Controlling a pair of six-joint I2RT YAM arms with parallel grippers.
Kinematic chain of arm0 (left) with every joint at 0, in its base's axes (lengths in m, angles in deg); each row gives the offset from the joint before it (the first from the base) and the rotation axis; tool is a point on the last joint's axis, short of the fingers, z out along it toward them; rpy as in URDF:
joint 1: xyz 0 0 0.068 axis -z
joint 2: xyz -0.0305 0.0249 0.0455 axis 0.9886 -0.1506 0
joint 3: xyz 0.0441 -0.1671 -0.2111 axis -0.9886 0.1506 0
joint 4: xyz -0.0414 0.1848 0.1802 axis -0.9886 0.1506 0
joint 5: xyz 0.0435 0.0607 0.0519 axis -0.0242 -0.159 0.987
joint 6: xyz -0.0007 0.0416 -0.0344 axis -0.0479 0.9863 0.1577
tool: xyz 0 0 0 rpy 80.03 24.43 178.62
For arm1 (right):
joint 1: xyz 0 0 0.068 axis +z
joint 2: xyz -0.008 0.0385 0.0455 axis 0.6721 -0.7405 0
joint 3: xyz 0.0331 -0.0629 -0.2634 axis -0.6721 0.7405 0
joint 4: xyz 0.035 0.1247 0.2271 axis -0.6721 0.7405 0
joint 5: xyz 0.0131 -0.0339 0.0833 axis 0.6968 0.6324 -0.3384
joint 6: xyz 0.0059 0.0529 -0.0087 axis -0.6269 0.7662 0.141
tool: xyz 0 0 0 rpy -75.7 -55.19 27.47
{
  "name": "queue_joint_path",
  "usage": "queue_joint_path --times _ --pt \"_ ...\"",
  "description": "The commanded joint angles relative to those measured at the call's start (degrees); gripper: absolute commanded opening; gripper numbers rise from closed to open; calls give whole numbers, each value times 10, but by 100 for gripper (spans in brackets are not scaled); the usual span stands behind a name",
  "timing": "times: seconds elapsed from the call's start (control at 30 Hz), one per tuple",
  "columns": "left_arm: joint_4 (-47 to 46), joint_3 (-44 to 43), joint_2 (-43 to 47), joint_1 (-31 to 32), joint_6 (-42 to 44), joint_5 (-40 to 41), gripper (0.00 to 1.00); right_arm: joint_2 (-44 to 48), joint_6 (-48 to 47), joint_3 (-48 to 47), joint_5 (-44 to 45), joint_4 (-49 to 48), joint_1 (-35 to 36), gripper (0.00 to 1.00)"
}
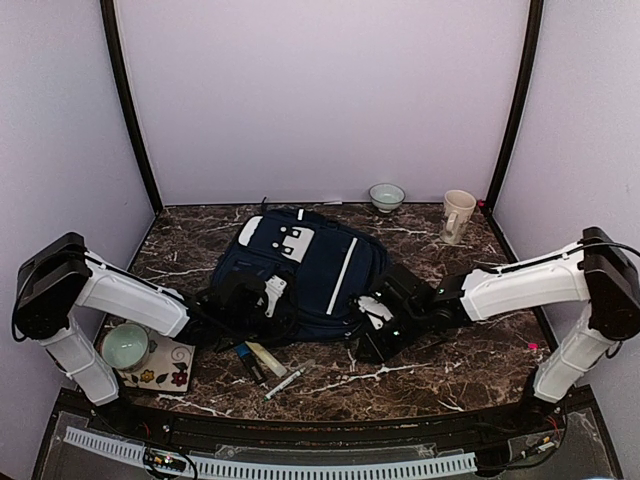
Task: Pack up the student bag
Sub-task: Adjust the largest pocket of the bag to the student bag.
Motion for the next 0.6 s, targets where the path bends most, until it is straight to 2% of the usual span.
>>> queue_joint_path --times 0.0,0.13,0.37,0.57 --pt "-16 12 12 -4 3 -24 26 58 35 22 44 -25 4 29" --pt "-23 14 25 -4 10 -37 27 83 53 61 90 -90 16 41" --pt "-14 11 53 -4 16 -41 29 59 61 116 185 -211 72 58" --pt "-3 6 55 -4 18 -41 29 14 87 133 247 -304 95 59"
